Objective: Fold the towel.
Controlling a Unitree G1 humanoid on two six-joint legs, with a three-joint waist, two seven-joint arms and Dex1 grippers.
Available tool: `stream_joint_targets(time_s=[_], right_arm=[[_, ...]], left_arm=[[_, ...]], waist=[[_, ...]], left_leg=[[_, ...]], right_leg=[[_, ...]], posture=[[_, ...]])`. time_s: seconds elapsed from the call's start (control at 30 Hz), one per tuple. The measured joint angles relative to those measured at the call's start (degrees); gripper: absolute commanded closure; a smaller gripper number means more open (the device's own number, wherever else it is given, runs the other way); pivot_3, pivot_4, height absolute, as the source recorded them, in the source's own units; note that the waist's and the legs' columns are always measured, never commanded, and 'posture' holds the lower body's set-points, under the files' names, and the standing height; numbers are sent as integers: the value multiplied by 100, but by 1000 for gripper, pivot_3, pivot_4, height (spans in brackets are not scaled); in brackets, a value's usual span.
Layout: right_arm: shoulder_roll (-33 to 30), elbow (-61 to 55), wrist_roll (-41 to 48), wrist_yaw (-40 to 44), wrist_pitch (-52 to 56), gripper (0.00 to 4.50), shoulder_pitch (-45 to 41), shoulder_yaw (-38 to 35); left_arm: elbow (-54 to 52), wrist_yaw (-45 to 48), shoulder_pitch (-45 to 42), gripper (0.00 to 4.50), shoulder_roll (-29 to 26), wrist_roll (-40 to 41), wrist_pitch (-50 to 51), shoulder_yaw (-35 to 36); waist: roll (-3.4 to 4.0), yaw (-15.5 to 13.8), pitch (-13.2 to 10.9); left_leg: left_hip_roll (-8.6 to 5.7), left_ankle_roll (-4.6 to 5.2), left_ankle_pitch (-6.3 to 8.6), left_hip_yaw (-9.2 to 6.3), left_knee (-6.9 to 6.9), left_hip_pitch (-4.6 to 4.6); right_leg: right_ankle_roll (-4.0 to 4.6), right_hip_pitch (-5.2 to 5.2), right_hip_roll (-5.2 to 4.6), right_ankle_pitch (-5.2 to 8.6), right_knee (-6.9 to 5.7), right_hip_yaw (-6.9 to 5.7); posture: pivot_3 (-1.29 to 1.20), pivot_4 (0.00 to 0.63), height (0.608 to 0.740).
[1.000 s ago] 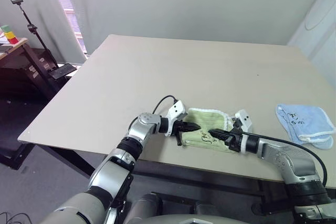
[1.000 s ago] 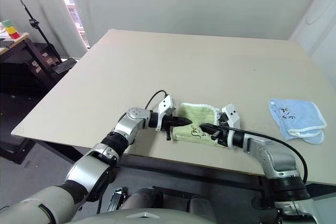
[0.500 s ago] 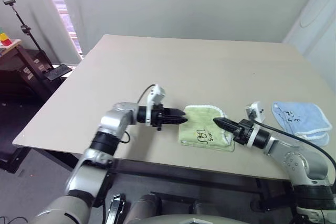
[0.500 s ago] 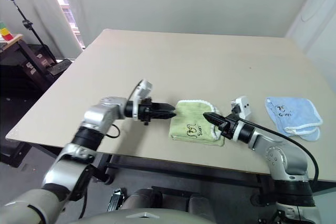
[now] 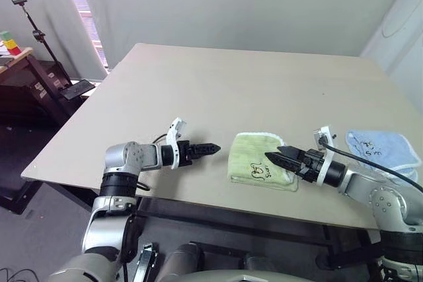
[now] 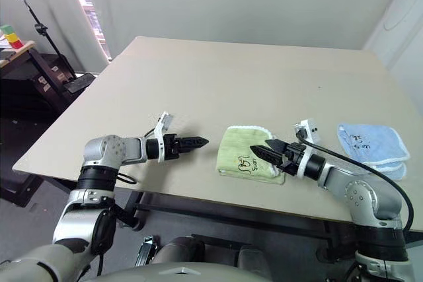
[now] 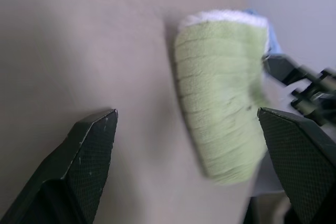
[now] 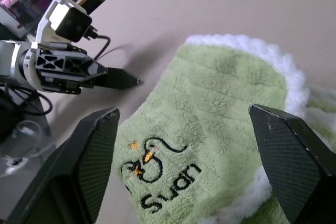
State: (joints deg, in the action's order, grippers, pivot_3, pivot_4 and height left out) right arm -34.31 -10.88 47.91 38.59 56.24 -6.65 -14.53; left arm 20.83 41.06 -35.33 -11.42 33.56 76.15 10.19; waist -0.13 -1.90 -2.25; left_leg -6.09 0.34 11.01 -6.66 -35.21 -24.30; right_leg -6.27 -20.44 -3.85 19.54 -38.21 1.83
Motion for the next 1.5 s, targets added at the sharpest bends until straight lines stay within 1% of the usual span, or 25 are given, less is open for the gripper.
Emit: stream_joint_targets(time_s=[0.1,0.23,0.4,0.53,0.67,0.83,1.0,1.2,1.37,1.47,1.5], right_arm=[[-39,36,178,-103,379,342,-61,-41],[-221,31,376,-118,754,342,-48,-210],[-493,-117,497,-47,822,342,223,-507],[-654,-491,668,58,754,342,481,-869],[-798,-537,687,67,699,342,626,-1129],[-805,-524,691,0,690,342,703,-1175],[-796,-528,702,-103,679,342,868,-1393],[-773,-540,745,-208,677,342,958,-1491],[-759,-540,742,-283,636,342,965,-1501],[-730,-541,744,-310,603,302,968,-1501],[-729,-550,744,-330,599,302,974,-1501]], left_arm=[[182,-306,-100,0,248,156,600,280],[261,-480,-148,0,373,330,1326,380],[471,-643,-277,0,506,381,1505,410],[785,-678,-437,0,680,363,1468,394],[1078,-624,-577,0,765,357,1375,276],[1517,-597,-797,0,859,316,1095,202],[1773,-431,-861,0,1011,316,827,100],[2237,-309,-1163,0,1403,269,450,-59],[2457,-117,-1265,0,1437,180,181,-222],[2480,-33,-1270,571,1427,134,109,-277],[2480,-22,-1270,853,1417,124,111,-282]], waist=[[-1,-16,0],[-1,-21,-1],[-3,-39,0],[-2,-39,0],[-6,-36,0],[-4,-45,1],[-5,-49,1],[-8,-36,-2],[-6,-30,0],[-7,-38,-1],[-7,-37,-1]], left_leg=[[0,1,-1,0,7,-1],[-1,0,0,1,4,-4],[-1,-12,7,2,-3,-4],[-4,-13,8,6,-3,-7],[-4,-13,8,7,-3,-7],[-7,-13,8,7,-6,-7],[-15,-12,9,10,-6,-12],[-15,-12,9,12,-5,-14],[-11,-8,6,12,0,-13],[-12,-10,7,12,-3,-13],[-13,-10,7,12,-3,-13]], right_leg=[[0,-6,0,0,0,0],[0,-6,0,-1,0,0],[2,0,-3,0,2,0],[2,1,-7,1,9,0],[3,2,-8,1,10,-1],[4,4,-13,2,10,-1],[3,3,-23,2,15,-3],[1,2,-24,2,15,-4],[-1,0,-22,1,13,-6],[-1,1,-23,1,14,-6],[0,1,-23,1,14,-6]], posture=[[0,0,740],[0,0,740],[0,0,740],[0,0,740],[0,0,740],[0,0,740],[0,0,740],[0,0,740],[0,0,740],[0,0,740],[0,0,740]])
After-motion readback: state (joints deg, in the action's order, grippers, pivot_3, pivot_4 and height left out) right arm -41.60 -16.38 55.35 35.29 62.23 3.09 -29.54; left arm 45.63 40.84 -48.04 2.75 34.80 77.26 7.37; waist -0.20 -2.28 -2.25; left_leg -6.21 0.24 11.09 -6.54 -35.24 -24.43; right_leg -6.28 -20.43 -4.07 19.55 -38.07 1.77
